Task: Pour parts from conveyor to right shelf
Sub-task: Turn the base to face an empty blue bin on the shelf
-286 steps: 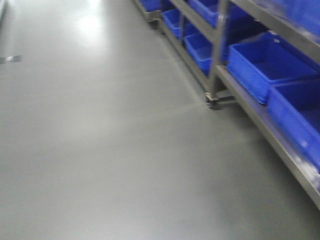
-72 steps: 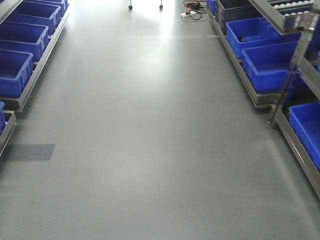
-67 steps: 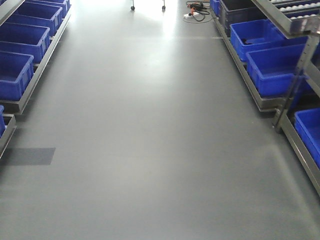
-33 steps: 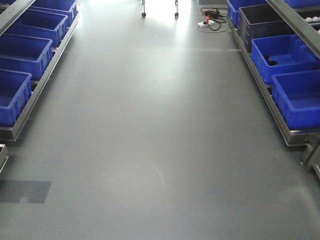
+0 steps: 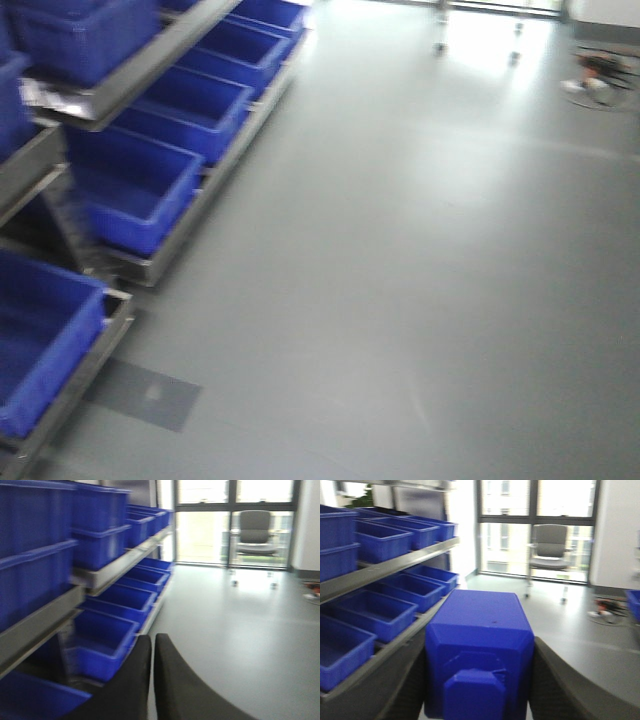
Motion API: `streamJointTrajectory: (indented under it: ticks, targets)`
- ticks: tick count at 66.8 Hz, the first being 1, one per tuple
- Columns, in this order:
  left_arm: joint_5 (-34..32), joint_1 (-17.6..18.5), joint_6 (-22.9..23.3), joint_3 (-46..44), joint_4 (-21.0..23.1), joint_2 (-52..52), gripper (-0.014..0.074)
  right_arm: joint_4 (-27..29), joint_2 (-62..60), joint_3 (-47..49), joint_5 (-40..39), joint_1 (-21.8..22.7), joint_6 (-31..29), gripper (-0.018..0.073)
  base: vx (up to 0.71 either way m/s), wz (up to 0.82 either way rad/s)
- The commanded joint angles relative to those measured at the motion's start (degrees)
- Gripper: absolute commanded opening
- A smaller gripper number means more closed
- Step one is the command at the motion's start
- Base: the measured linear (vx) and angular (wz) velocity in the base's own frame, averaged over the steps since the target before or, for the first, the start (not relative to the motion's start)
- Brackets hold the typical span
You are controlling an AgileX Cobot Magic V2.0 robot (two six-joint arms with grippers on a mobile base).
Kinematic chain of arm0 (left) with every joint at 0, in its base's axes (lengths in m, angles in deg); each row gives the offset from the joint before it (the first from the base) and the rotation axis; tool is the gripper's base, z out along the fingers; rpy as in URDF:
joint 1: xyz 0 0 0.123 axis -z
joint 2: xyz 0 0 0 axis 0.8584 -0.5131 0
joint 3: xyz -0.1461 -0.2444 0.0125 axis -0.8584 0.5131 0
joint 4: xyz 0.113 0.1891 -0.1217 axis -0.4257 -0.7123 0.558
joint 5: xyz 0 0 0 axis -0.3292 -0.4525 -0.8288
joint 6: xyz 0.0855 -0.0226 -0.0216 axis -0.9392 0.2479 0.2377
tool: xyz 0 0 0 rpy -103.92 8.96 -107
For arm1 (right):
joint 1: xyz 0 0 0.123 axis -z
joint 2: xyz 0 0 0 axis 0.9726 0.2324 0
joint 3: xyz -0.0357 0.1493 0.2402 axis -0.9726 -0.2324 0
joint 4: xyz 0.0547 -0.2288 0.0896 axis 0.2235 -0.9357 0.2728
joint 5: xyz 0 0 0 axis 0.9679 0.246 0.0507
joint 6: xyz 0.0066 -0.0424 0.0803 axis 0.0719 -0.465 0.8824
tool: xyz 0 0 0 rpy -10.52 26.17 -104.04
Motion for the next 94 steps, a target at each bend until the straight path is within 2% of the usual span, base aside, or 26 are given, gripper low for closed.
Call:
streamJointTrajectory:
  ticks: [1, 48, 94]
  targets:
    - [-4.2, 0.3, 0.4, -1.1, 0.4, 0.3, -0.0006, 0.0, 0.7, 1.6, -4.7, 0.0, -0.3, -0.0004, 0.40, 0.91]
    - [-4.2, 0.3, 0.4, -1.1, 0.4, 0.3, -0.0006, 0.0, 0.7, 1.6, -4.6, 0.0, -0.3, -0.0004, 0.29, 0.90]
    - [-4.2, 0.3, 0.4, -1.1, 0.4, 0.3, -0.0006, 0.0, 0.7, 1.6, -4.6, 0.0, -0.3, -0.0004, 0.15, 0.64]
